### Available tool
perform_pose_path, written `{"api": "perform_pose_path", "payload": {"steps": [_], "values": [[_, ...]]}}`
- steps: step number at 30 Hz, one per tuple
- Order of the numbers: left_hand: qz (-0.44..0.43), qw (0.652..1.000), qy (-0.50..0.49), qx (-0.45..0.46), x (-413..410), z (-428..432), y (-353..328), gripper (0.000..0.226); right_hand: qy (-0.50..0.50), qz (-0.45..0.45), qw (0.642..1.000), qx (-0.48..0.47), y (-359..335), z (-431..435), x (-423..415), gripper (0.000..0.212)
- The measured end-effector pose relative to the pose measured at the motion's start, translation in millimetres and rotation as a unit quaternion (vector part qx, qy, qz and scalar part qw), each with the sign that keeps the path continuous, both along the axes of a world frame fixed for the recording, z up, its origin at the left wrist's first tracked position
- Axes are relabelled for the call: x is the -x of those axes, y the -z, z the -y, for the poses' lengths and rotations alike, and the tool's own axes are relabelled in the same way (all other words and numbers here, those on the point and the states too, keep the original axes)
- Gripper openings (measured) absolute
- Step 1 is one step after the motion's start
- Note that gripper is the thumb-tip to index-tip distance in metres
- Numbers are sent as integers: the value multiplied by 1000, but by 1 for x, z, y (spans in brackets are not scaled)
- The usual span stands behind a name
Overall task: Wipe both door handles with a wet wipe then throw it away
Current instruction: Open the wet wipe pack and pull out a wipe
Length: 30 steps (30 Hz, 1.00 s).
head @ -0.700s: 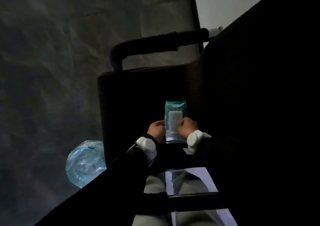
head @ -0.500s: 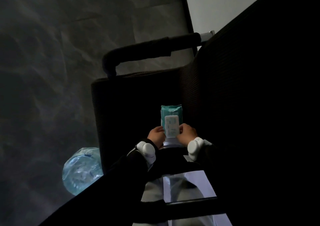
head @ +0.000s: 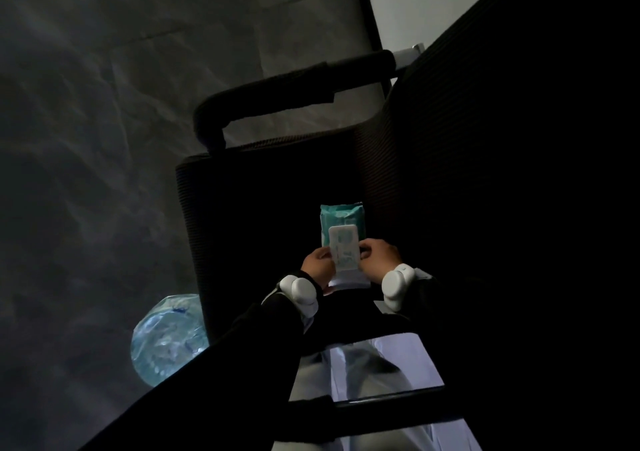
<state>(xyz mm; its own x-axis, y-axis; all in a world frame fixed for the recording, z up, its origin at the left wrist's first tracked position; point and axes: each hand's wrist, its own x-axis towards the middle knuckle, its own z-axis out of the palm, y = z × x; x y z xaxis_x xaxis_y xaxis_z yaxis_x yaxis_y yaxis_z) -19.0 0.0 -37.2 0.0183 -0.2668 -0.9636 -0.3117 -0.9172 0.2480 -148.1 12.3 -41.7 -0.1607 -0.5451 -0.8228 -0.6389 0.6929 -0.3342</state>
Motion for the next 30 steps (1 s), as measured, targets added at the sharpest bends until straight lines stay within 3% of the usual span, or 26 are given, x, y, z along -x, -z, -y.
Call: {"api": "perform_pose_path", "payload": {"steps": [7,17,20,25,30], "values": [[0,999,-37,-31,3,2,7,45,20,3,1000,-14,1,-1,1,34],[8,999,-30,23,23,5,-2,39,9,36,999,0,-6,3,10,31],[-3,999,21,32,29,8,-8,39,4,32,999,-18,-9,7,9,30],[2,998,51,36,18,8,0,53,30,82,996,-22,-10,0,12,48],[3,994,94,54,14,11,-4,58,45,75,996,-4,-10,-11,11,47]]}}
